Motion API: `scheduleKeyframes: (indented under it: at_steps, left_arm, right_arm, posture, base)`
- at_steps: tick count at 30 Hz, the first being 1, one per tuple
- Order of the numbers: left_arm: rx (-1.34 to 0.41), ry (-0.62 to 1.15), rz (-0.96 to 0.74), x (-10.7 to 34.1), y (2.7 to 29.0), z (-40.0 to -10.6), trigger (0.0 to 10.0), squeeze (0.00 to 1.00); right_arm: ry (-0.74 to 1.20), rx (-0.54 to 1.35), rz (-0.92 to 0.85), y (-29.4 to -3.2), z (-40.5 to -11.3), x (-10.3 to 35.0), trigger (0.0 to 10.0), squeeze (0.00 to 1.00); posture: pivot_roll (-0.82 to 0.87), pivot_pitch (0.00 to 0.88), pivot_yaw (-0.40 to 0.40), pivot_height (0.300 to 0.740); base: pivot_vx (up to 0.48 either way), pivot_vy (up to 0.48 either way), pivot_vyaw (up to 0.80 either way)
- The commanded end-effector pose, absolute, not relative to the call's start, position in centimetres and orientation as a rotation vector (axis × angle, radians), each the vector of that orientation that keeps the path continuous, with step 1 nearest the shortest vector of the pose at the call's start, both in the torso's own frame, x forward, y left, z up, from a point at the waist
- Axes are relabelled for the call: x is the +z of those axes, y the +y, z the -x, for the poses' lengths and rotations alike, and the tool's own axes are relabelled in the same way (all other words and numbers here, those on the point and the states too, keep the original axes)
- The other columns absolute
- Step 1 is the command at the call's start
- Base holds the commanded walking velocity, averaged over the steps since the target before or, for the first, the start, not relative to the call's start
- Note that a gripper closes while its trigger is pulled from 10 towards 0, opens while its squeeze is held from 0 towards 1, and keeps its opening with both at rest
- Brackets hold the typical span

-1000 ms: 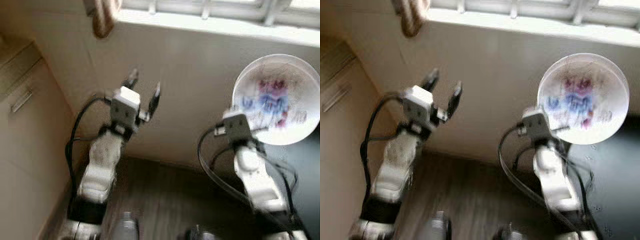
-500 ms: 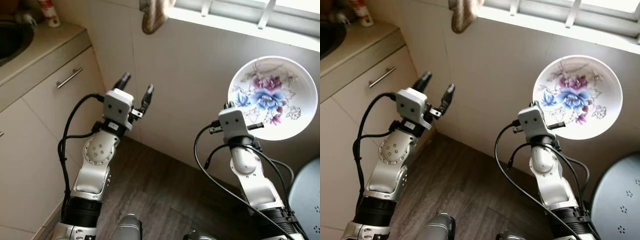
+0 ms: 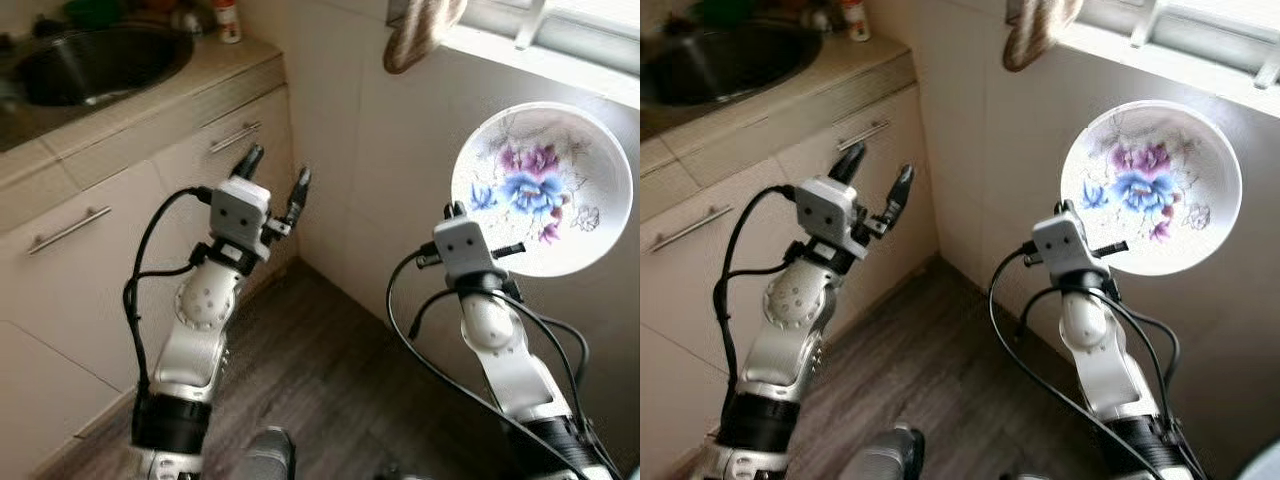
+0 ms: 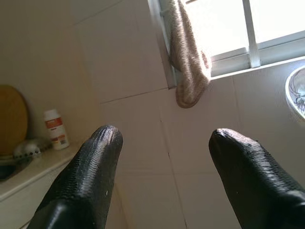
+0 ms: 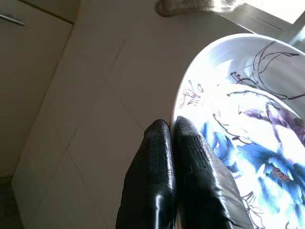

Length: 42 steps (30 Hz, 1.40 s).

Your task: Kitchen organization

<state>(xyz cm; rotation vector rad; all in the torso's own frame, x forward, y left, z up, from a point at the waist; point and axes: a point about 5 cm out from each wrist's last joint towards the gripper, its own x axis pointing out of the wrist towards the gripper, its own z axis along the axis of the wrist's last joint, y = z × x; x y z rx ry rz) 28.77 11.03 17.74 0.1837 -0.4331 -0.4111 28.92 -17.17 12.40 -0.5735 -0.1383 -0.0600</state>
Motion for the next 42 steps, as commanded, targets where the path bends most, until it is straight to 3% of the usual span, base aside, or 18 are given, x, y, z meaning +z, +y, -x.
scheduleKeyframes:
  at_steps: [1,24,42]
  left_arm:
    - [-0.389,-0.440,-0.199,17.98,11.69,-28.86,10.0,0.00]
    - [-0.346,-0.454,-0.195,18.35,12.28,-29.14,10.0,0.00]
    - [-0.333,-0.465,-0.197,18.36,12.37,-29.13,10.0,0.00]
  right_arm:
    - [-0.195,-0.045,0.572,-16.44,-29.13,13.40,0.0,0.00]
    - [-0.211,-0.031,0.572,-16.25,-29.11,13.49,0.0,0.00]
    - [-0.220,-0.030,0.560,-16.16,-29.06,13.44,0.0,0.00]
  posture:
    - [0.14,0.010,-0.056,0.740]
    - [0.14,0.008,-0.056,0.740]
    - [0.14,0.000,-0.057,0.740]
  base:
    - [0.000,0.000,0.80]
    - [0.000,0.000,0.80]
    - [0.349,0.000,0.80]
